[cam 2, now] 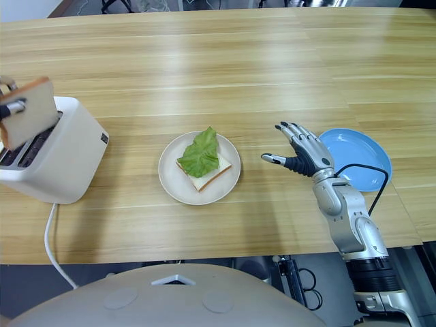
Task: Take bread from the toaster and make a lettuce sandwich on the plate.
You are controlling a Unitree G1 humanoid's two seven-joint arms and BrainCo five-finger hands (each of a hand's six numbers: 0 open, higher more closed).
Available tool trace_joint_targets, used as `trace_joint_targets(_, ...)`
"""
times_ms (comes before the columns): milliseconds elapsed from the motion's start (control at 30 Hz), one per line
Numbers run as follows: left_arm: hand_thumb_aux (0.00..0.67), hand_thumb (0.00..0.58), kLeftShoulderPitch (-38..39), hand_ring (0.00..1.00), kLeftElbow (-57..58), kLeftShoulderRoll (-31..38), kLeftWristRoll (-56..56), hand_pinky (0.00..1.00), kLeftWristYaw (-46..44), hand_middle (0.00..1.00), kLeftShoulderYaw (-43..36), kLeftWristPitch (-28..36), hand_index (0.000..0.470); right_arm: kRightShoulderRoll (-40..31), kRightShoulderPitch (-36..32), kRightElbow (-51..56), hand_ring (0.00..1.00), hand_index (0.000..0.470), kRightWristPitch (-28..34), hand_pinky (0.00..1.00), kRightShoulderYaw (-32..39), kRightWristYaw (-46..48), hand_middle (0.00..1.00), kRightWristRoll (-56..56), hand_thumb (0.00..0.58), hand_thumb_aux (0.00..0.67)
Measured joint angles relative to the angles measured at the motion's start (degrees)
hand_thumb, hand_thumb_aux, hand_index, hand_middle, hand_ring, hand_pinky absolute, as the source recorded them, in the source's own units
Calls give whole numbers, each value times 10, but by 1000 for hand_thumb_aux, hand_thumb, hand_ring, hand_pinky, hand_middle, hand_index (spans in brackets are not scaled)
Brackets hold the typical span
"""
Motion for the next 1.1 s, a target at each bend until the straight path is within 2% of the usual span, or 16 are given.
trace_joint_targets(167, 670, 580, -95, 1000, 7, -23, -45, 1000, 87, 1000, 56, -20, 460, 5, 1, 4, 0, 0, 1, 0, 1, -2, 0, 0, 0, 0)
trace_joint_targets(333, 670, 580, -178, 1000, 0, -62, -98, 1000, 133, 1000, 55, -39, 460, 10, -1, 10, 0, 0, 3, 0, 3, -8, 0, 0, 0, 0)
trace_joint_targets(433, 670, 580, -216, 1000, -26, -131, -165, 1000, 112, 1000, -4, -33, 460, 16, -4, 14, 0, 0, 3, 0, 5, -10, 0, 0, 0, 0)
trace_joint_targets(633, 670, 580, -221, 1000, -46, -294, -291, 1000, 40, 1000, -149, 30, 460, 20, -11, 27, 0, 0, 1, 0, 13, -13, 0, 0, 0, 0)
trace_joint_targets(767, 670, 580, -202, 1000, -35, -371, -293, 1000, 37, 1000, -215, 51, 460, 23, -10, 29, 0, 0, 3, 0, 12, -24, 0, 2, 0, 0)
trace_joint_targets(900, 670, 580, -163, 1000, 23, -426, -288, 1000, 29, 1000, -280, 50, 460, 26, -10, 37, 0, 0, 3, 0, -1, -38, 0, 10, 0, 0)
trace_joint_targets(1100, 670, 580, -181, 1000, 161, -449, -287, 1000, -42, 1000, -366, 11, 460, 32, -3, 50, 0, 0, 3, 0, -2, -54, 0, 15, 0, 0)
